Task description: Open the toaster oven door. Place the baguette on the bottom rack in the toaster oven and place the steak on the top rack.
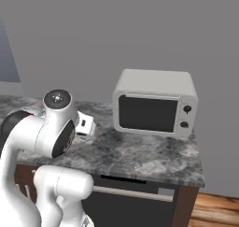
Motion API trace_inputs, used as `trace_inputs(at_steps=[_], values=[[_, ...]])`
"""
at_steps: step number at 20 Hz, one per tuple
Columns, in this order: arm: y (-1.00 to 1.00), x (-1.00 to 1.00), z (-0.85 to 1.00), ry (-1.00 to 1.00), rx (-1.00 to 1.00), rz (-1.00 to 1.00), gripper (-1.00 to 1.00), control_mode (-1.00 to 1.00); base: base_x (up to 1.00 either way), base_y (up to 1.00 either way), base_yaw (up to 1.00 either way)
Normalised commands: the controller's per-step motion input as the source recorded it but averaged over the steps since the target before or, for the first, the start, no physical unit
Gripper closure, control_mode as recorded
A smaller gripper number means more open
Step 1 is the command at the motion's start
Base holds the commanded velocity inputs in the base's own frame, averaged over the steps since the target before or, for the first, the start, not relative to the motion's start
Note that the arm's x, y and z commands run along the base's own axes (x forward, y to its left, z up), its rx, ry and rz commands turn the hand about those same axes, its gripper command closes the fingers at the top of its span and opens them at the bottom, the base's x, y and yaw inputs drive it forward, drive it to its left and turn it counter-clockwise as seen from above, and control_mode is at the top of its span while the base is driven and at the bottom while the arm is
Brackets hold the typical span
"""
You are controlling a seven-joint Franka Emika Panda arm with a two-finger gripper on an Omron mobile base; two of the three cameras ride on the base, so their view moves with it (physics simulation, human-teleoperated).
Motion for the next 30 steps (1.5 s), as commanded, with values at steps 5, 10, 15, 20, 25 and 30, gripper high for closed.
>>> trace_inputs(at_steps=[5, 10, 15, 20, 25, 30], values=[[-0.37, -0.05, 0.00, -0.03, 0.23, -0.08, -1.00, -1.00, 0.00, 0.00, 0.00], [-0.25, 0.00, 0.01, 0.00, 0.20, -0.13, -1.00, -1.00, 0.00, 0.00, 0.00], [-0.19, 0.00, 0.02, 0.00, 0.18, -0.14, -1.00, -1.00, 0.00, 0.00, 0.00], [-0.23, -0.04, 0.05, 0.00, 0.18, -0.12, -1.00, -1.00, 0.00, 0.00, 0.00], [-0.12, -0.02, 0.05, 0.00, 0.17, -0.13, -1.00, -1.00, 0.00, 0.00, 0.00], [-0.07, 0.00, 0.08, 0.00, 0.14, -0.17, -1.00, -1.00, 0.00, 0.00, 0.00]])
